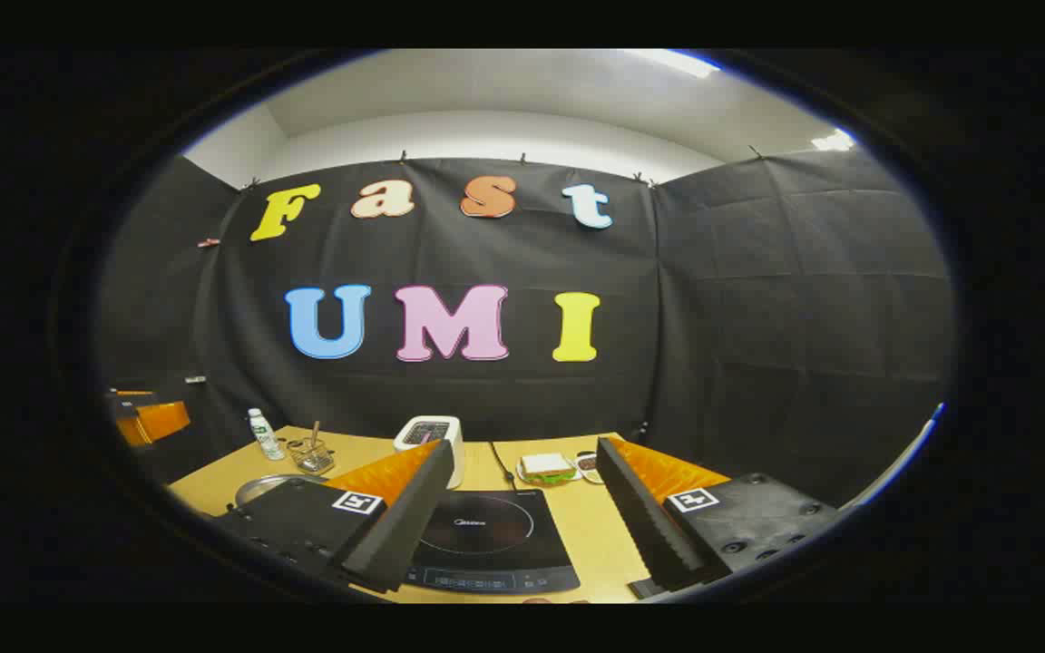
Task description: First push the handle of the pot to place it horizontally, then grasp the pot with both hands and set it on the induction cooktop.
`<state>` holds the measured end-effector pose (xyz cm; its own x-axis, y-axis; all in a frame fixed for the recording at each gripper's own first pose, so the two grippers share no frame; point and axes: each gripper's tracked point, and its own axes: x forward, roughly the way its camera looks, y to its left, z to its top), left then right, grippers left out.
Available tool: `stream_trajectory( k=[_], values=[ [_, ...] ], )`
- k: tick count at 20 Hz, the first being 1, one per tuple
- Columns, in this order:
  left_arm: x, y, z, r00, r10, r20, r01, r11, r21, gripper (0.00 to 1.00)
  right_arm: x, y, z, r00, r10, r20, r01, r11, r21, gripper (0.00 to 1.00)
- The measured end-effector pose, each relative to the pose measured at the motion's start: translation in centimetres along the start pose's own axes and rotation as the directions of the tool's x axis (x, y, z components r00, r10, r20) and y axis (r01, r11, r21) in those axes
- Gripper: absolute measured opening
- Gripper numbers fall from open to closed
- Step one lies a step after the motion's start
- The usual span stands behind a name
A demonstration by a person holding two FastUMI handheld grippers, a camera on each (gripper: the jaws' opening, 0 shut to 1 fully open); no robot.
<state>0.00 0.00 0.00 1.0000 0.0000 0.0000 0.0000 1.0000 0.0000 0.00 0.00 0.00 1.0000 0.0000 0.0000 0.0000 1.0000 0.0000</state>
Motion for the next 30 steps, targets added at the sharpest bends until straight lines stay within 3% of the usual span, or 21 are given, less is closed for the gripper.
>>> stream_trajectory(
  k=[11, 27, 30],
  values=[
    [0.6, 0.2, -0.2, 0.999, -0.026, -0.025, 0.026, 0.999, -0.02, 0.95, -1.1, -1.1, 0.0, 0.999, -0.047, 0.0, 0.047, 0.999, 0.003, 0.98],
    [1.4, 2.0, -2.7, 0.993, -0.036, -0.11, 0.03, 0.998, -0.057, 0.95, -0.4, 0.6, -0.7, 1.0, -0.02, -0.01, 0.02, 1.0, -0.01, 0.98],
    [1.6, 2.3, -3.8, 0.987, -0.052, -0.153, 0.042, 0.997, -0.067, 0.9, -0.3, 0.8, -0.9, 1.0, -0.012, -0.015, 0.012, 1.0, -0.011, 1.0]
  ],
)
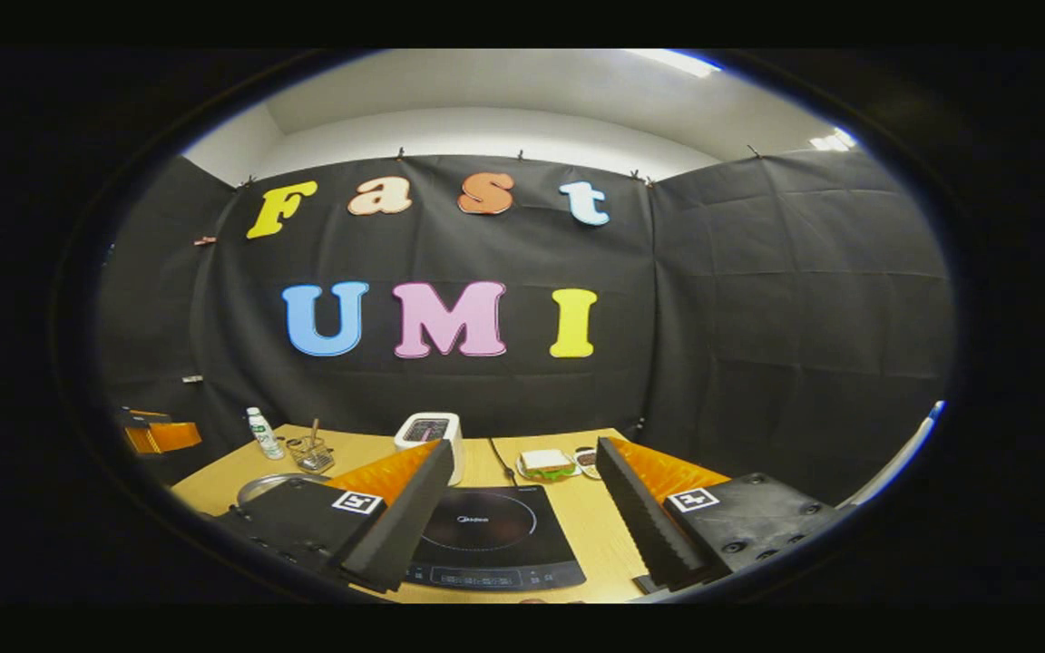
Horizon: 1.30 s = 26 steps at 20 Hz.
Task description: First push the handle of the pot to place it horizontally, then grasp the pot with both hands and set it on the induction cooktop.
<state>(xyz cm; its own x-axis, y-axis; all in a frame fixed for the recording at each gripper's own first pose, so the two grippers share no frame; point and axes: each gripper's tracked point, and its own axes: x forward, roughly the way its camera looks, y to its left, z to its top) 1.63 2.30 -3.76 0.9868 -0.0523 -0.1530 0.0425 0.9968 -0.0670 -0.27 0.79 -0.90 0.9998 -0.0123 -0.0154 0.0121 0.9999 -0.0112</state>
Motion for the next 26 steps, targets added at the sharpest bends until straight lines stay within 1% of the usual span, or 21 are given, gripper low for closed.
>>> stream_trajectory(
  k=[1, 2, 3, 4, 5, 6, 8, 9, 10, 11, 12, 13, 14, 15, 16, 17, 19, 21, 22, 24, 26],
  values=[
    [0.1, 0.3, -0.2, 1.0, 0.002, -0.01, -0.002, 1.0, -0.005, 0.86, 0.1, 0.1, 0.0, 1.0, 0.001, -0.001, -0.001, 1.0, 0.0, 0.98],
    [0.2, 0.5, -0.4, 1.0, 0.001, -0.018, -0.002, 1.0, -0.01, 0.81, 0.1, 0.1, -0.1, 1.0, 0.002, -0.002, -0.002, 1.0, -0.001, 0.98],
    [0.3, 0.6, -0.6, 1.0, -0.003, -0.028, 0.003, 1.0, -0.014, 0.78, 0.0, 0.2, -0.2, 1.0, 0.004, -0.004, -0.004, 1.0, -0.002, 0.98],
    [0.5, 0.6, -1.0, 0.999, -0.013, -0.043, 0.013, 1.0, -0.017, 0.71, 0.0, 0.3, -0.3, 1.0, 0.006, -0.008, -0.006, 1.0, -0.002, 0.98],
    [0.5, 0.4, -1.3, 0.997, -0.037, -0.062, 0.036, 0.999, -0.021, 0.67, 0.0, 0.4, -0.4, 1.0, 0.008, -0.009, -0.008, 1.0, -0.004, 0.98],
    [0.6, 0.4, -1.6, 0.996, -0.048, -0.07, 0.046, 0.999, -0.025, 0.55, 0.1, 0.5, -0.3, 1.0, 0.011, -0.009, -0.011, 1.0, -0.005, 0.98],
    [0.8, 0.9, -1.9, 0.995, -0.06, -0.084, 0.057, 0.998, -0.034, 0.44, 0.0, 0.7, -0.6, 1.0, 0.018, -0.016, -0.018, 1.0, -0.014, 0.98],
    [0.8, 0.8, -2.3, 0.993, -0.068, -0.098, 0.064, 0.997, -0.041, 0.41, 0.0, 0.8, -0.8, 1.0, 0.021, -0.02, -0.021, 1.0, -0.016, 0.98],
    [0.8, 1.0, -2.7, 0.991, -0.067, -0.116, 0.062, 0.997, -0.049, 0.34, 0.1, 0.9, -0.9, 0.999, 0.024, -0.024, -0.025, 1.0, -0.014, 1.0],
    [0.9, 1.2, -3.1, 0.989, -0.066, -0.131, 0.059, 0.997, -0.057, 0.37, 0.2, 1.0, -1.0, 0.999, 0.027, -0.029, -0.027, 1.0, -0.011, 1.0],
    [0.9, 1.3, -3.5, 0.987, -0.067, -0.148, 0.057, 0.996, -0.067, 0.29, 0.2, 1.0, -1.1, 0.999, 0.03, -0.036, -0.03, 1.0, -0.009, 0.98],
    [0.8, 1.4, -3.9, 0.984, -0.072, -0.161, 0.06, 0.995, -0.077, 0.19, 0.3, 1.2, -1.4, 0.999, 0.032, -0.043, -0.033, 0.999, -0.01, 0.98],
    [0.8, 1.5, -4.4, 0.982, -0.072, -0.177, 0.058, 0.995, -0.082, 0.13, 0.5, 1.2, -1.5, 0.998, 0.036, -0.048, -0.036, 0.999, -0.011, 0.98],
    [0.7, 2.3, -4.7, 0.98, -0.049, -0.195, 0.033, 0.996, -0.082, 0.1, 0.7, 1.3, -1.7, 0.997, 0.044, -0.055, -0.045, 0.999, -0.013, 0.98],
    [1.0, 2.7, -5.4, 0.976, -0.045, -0.214, 0.026, 0.996, -0.09, 0.05, 0.9, 1.4, -1.9, 0.997, 0.052, -0.064, -0.053, 0.998, -0.017, 0.98],
    [0.8, 2.5, -5.8, 0.971, -0.057, -0.233, 0.032, 0.994, -0.108, 0.07, 1.2, 1.4, -2.0, 0.996, 0.06, -0.07, -0.062, 0.998, -0.021, 0.98],
    [0.6, 1.9, -6.9, 0.958, -0.089, -0.273, 0.048, 0.987, -0.152, 0.05, 1.9, 1.3, -2.6, 0.993, 0.075, -0.087, -0.077, 0.997, -0.024, 0.98],
    [0.8, 2.1, -7.7, 0.951, -0.087, -0.297, 0.038, 0.985, -0.167, 0.05, 2.8, 1.2, -3.2, 0.99, 0.091, -0.105, -0.094, 0.995, -0.021, 1.0],
    [0.8, 2.3, -8.3, 0.947, -0.074, -0.312, 0.019, 0.985, -0.174, 0.05, 3.3, 1.1, -3.5, 0.989, 0.101, -0.11, -0.104, 0.994, -0.02, 0.98],
    [1.2, 2.4, -9.2, 0.938, -0.058, -0.343, -0.015, 0.978, -0.207, 0.05, 4.5, 0.9, -4.1, 0.985, 0.123, -0.117, -0.127, 0.992, -0.019, 0.98],
    [1.7, 2.4, -10.1, 0.93, -0.032, -0.367, -0.052, 0.975, -0.218, 0.05, 5.5, 0.7, -4.7, 0.981, 0.15, -0.124, -0.153, 0.988, -0.012, 0.98]
  ],
)
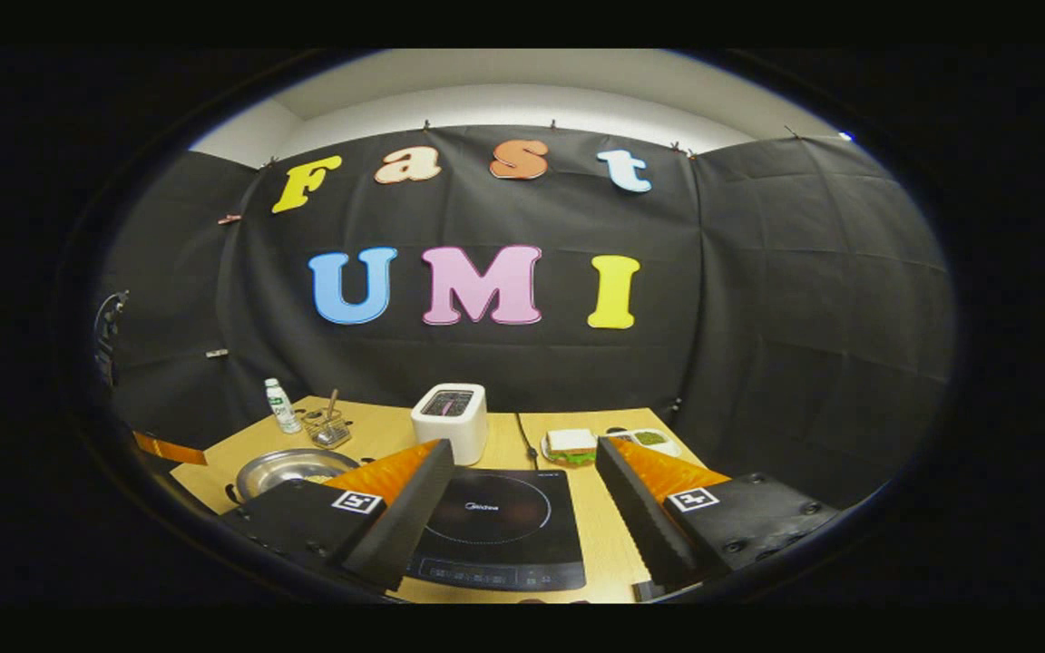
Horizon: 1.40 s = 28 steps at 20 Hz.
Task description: First push the handle of the pot to place it horizontally, then grasp the pot with both hands and set it on the induction cooktop.
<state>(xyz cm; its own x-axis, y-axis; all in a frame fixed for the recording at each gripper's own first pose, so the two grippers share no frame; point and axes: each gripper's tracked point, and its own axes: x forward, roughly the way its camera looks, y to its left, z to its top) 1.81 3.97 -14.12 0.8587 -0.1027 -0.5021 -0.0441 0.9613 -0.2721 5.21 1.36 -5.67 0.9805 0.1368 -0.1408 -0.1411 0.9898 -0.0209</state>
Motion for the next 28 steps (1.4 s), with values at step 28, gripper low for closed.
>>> stream_trajectory(
  k=[28],
  values=[
    [6.8, 8.7, -13.4, 0.913, -0.027, -0.406, 0.084, 0.989, 0.122, 0.05, -0.8, 3.6, -5.9, 0.981, -0.107, -0.163, 0.112, 0.993, 0.022, 0.98]
  ],
)
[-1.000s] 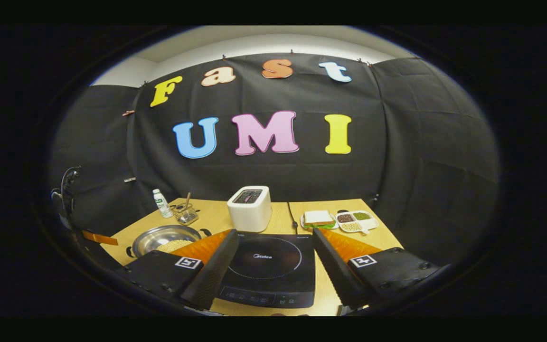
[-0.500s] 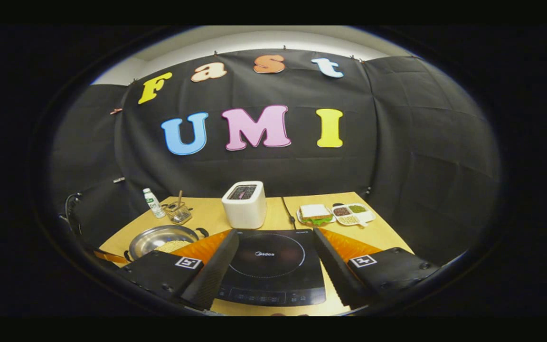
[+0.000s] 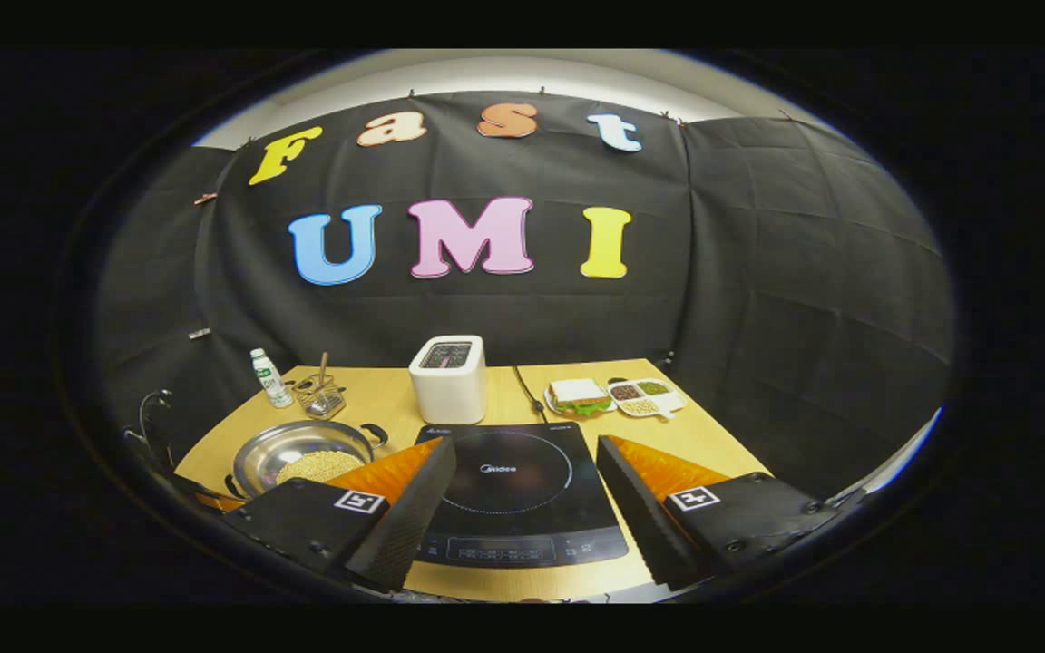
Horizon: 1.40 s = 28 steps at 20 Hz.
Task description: First push the handle of the pot to place it horizontally, then grasp the pot with both hands and set it on the induction cooktop.
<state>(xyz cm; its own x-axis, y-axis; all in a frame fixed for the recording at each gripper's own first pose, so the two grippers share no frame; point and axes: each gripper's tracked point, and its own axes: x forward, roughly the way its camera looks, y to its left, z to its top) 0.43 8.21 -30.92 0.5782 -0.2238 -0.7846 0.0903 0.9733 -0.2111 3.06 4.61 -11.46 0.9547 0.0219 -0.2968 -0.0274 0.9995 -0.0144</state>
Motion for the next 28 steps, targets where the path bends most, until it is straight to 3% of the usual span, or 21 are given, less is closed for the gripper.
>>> stream_trajectory(
  k=[4, 5, 7, 12, 20, 28],
  values=[
    [1.1, 0.9, 0.9, 0.999, -0.027, -0.017, 0.027, 0.999, 0.018, 0.05, -0.4, 1.4, 0.3, 0.999, -0.028, 0.016, 0.028, 1.0, 0.009, 0.98],
    [1.0, 1.4, 1.4, 1.0, -0.022, -0.007, 0.023, 0.999, 0.025, 0.05, -0.6, 1.8, 0.2, 0.999, -0.031, 0.017, 0.031, 0.999, 0.009, 0.94],
    [1.4, 3.2, 1.8, 1.0, -0.002, -0.002, 0.002, 0.999, 0.046, 0.05, -0.9, 2.4, 0.0, 0.999, -0.039, 0.016, 0.039, 0.999, 0.012, 0.98],
    [1.2, 6.0, 2.4, 1.0, 0.005, -0.001, -0.005, 1.0, 0.007, 0.05, -1.7, 3.2, -1.2, 0.998, -0.068, 0.007, 0.068, 0.998, 0.008, 0.98],
    [2.4, 9.6, 3.9, 0.997, 0.069, -0.017, -0.067, 0.994, 0.084, 0.05, -2.1, 2.9, -1.4, 0.993, -0.122, 0.006, 0.121, 0.992, 0.027, 0.98],
    [3.6, 12.9, 6.1, 0.995, 0.097, -0.011, -0.096, 0.993, 0.067, 0.05, -1.9, 3.1, -2.6, 0.99, -0.139, -0.035, 0.139, 0.99, 0.013, 0.98]
  ],
)
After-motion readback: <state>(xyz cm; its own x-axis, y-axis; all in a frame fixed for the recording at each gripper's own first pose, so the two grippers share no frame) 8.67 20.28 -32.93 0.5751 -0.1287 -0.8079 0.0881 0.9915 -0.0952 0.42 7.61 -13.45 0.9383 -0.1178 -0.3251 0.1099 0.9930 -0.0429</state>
